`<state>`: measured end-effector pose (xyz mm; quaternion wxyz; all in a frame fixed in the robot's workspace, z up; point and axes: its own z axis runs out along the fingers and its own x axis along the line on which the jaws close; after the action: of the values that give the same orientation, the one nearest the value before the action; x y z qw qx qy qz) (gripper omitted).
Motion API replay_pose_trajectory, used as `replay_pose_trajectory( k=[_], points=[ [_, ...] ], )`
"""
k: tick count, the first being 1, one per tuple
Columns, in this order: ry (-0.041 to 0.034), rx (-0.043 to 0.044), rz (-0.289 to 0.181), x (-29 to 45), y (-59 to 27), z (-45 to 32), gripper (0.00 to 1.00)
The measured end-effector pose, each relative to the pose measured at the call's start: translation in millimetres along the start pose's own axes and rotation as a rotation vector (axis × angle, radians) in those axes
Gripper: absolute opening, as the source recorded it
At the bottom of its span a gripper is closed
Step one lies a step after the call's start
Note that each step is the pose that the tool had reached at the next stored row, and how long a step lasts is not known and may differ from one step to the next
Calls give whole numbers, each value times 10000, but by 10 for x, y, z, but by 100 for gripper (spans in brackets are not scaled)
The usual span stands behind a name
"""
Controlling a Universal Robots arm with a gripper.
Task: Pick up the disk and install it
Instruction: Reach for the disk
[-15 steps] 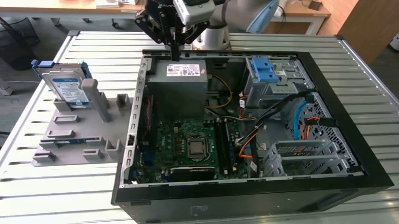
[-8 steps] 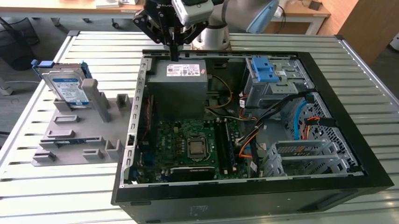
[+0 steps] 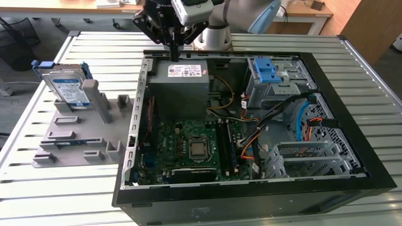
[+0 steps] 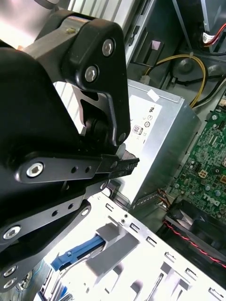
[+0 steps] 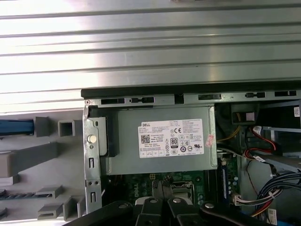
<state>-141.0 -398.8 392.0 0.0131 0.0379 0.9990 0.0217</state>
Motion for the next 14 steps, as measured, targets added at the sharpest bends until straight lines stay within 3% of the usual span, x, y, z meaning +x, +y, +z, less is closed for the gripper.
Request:
replay_pose_trajectory(
  k=[14],
  points=[
    [0, 0, 0, 119, 0, 1, 11]
  ],
)
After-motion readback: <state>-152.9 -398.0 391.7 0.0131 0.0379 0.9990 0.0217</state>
